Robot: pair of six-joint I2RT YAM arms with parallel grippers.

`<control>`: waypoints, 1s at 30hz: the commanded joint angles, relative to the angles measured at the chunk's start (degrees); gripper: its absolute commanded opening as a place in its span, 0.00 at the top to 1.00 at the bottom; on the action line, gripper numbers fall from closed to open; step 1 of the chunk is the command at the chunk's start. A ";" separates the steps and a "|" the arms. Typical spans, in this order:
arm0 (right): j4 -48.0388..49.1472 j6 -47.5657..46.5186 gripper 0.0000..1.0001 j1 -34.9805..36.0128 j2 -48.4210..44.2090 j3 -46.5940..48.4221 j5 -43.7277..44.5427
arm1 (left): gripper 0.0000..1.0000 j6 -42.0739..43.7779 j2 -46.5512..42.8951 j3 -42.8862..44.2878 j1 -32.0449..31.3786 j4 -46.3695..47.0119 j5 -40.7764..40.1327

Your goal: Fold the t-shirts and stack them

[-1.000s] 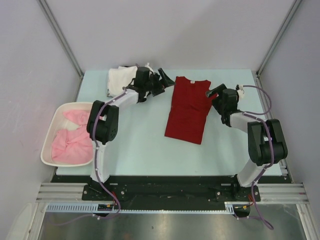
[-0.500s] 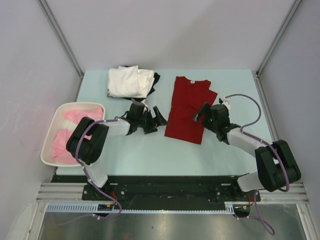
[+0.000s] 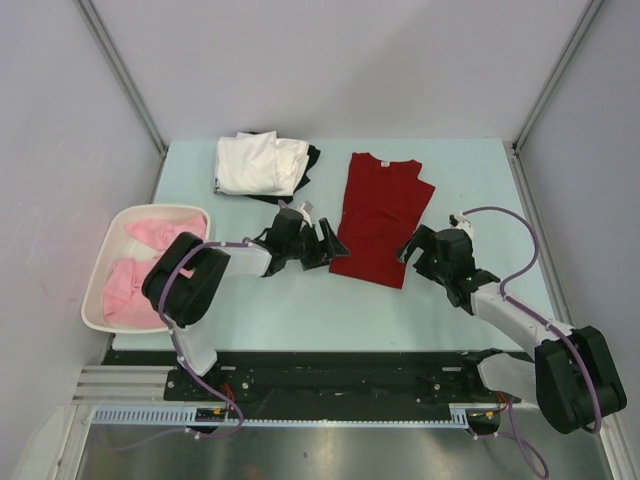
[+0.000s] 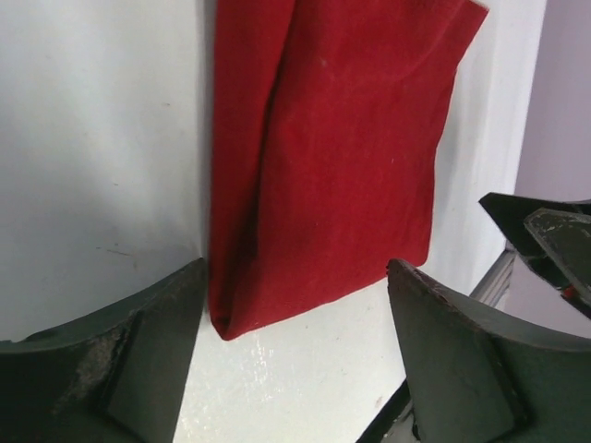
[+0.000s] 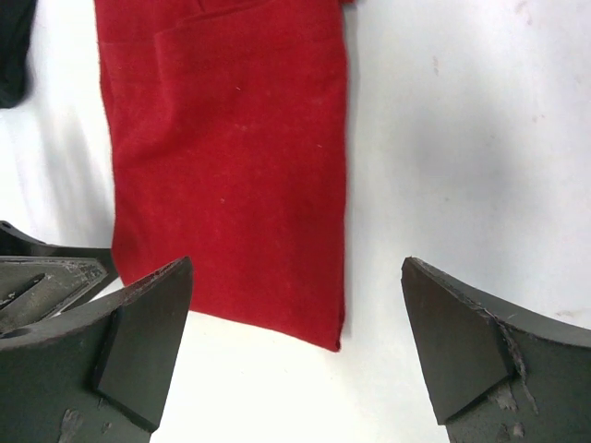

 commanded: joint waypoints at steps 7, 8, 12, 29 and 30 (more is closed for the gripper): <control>-1.92 -0.05 0.00 -0.96 -2.87 -5.14 -0.62 | 1.00 -0.87 3.68 -0.99 -3.89 -2.20 -1.33; -1.40 -0.05 0.00 -0.87 -2.78 -5.58 -0.71 | 1.00 -0.87 3.85 -1.51 -3.89 -1.68 -1.16; 2.99 1.09 0.03 -0.61 -0.60 -7.87 -2.89 | 1.00 -1.57 4.03 -2.31 -4.85 -0.36 -1.16; 12.06 5.93 0.38 3.43 8.83 -9.63 -8.72 | 1.00 -4.82 2.71 -7.40 -7.58 5.53 -1.15; 10.66 5.75 0.39 3.61 7.95 -9.89 -8.36 | 1.00 -4.82 2.62 -7.49 -7.58 5.53 -1.24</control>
